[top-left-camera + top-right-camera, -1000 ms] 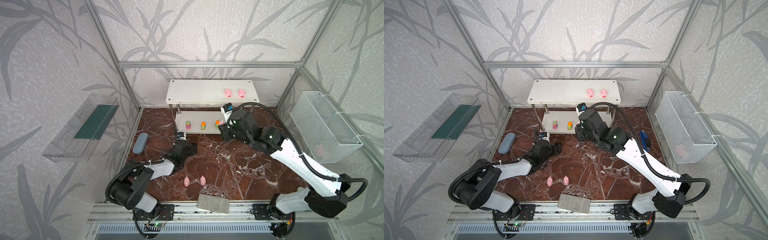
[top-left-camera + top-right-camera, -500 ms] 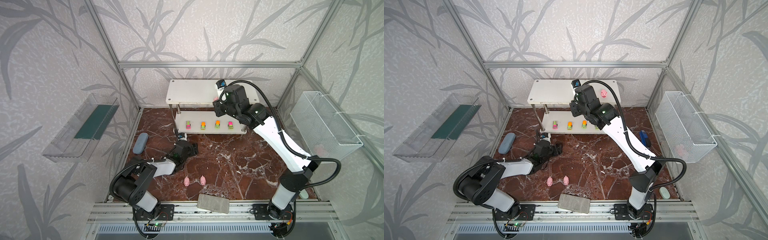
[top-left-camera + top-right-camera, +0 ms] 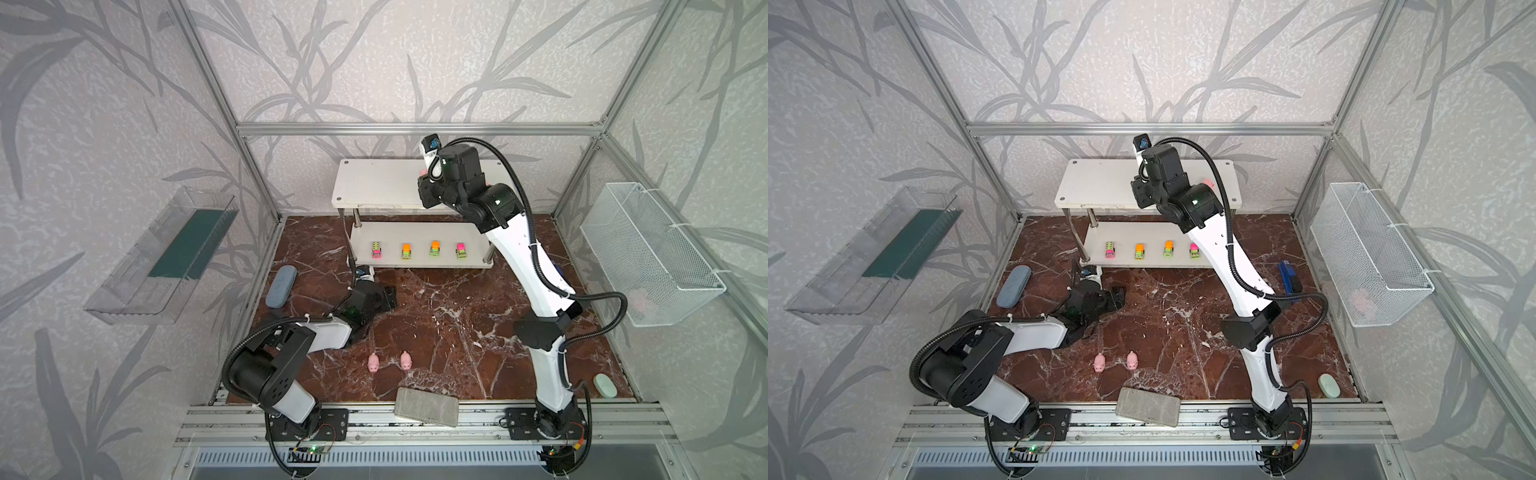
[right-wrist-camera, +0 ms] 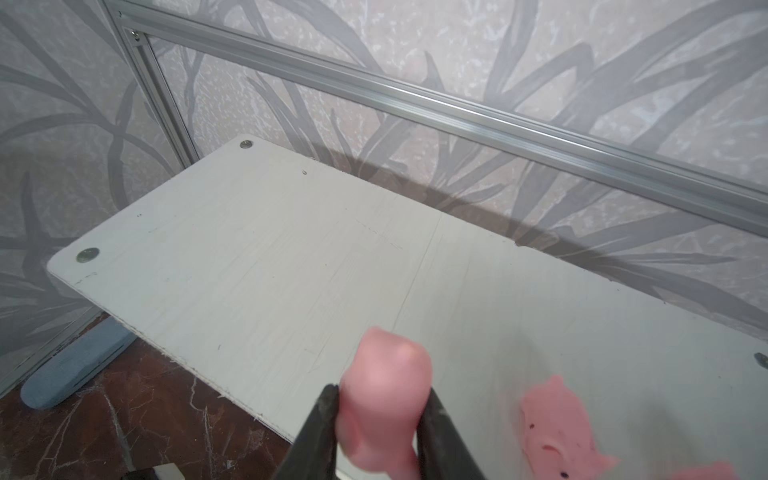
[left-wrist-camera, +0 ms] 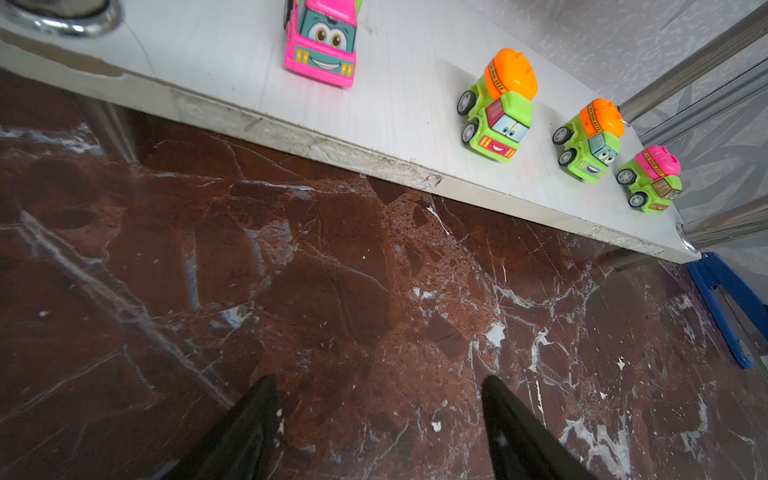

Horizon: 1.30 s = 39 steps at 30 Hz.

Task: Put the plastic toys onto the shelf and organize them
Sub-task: 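Lift the pink pig and carry it over the top shelf with the right gripper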

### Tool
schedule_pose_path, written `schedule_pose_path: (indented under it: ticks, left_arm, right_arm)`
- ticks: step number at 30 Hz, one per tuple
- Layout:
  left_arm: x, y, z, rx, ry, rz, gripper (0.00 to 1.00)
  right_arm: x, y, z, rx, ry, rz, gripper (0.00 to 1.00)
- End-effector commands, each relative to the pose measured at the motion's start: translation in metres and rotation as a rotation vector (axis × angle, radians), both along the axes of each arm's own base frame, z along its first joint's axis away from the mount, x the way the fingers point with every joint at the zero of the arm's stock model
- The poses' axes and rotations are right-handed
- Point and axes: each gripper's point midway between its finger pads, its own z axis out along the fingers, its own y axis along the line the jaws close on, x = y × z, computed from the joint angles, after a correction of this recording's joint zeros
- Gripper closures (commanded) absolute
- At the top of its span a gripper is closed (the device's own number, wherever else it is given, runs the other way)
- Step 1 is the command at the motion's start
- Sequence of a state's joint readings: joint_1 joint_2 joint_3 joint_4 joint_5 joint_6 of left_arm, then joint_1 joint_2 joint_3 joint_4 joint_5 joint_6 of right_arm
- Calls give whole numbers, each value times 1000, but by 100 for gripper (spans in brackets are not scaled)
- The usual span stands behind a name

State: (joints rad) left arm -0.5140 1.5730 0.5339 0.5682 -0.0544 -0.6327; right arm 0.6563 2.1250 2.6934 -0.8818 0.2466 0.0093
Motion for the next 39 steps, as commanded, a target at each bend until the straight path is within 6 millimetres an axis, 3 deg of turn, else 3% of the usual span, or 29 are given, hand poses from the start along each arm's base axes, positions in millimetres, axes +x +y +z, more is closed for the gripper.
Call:
schedule_pose_path:
  ticks: [1,17,39]
  left_arm:
    - [1,2,-4,-18,8,13,24]
    - [6,1,-10,-26,21,13,24]
    - [7,5,-15,-34,32,21,24]
  right_arm:
    - [4,-10,-2,-28,5,-11,68]
    - [24,-24,-18,-23,41,-27,68]
    - [39,-20,-45,-49,83,-28,66]
